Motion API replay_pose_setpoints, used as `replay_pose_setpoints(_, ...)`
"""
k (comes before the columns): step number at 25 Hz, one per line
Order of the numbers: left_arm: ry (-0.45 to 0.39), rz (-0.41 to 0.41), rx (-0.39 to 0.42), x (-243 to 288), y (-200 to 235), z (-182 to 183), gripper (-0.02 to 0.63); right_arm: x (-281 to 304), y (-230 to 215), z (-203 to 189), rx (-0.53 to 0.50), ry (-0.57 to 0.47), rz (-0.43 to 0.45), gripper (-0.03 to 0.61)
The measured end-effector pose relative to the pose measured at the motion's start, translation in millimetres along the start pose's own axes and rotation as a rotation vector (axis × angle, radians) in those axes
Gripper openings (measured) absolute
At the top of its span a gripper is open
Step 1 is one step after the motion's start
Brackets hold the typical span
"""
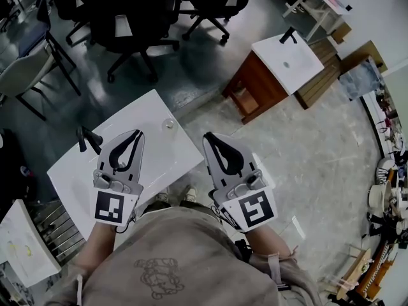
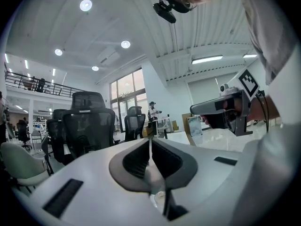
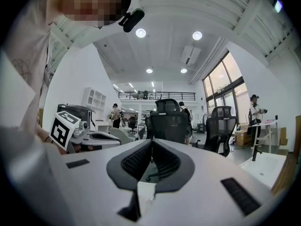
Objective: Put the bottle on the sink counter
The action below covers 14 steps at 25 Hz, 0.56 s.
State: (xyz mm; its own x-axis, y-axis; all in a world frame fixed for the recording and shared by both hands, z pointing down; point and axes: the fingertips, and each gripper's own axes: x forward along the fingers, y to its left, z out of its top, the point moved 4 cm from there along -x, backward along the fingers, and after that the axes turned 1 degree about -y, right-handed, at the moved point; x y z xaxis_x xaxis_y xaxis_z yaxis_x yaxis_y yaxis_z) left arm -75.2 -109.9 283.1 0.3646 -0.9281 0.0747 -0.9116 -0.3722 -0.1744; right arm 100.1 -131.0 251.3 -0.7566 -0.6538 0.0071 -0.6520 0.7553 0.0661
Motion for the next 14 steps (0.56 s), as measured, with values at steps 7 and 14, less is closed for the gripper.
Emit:
replay_pose_setpoints(7, 0.012, 0.015, -0.004, -1.4, -0.1, -4.1, 0.029, 3.1, 5.1, 0.4, 0.002, -0.001, 0.019, 0.034)
replay_pose_setpoints(14, 0.024, -0.03, -0.008, 3.7, -3.0, -6.0, 0.029, 6.2, 4.4, 1.4, 0.001, -0.017, 0.015, 0.034)
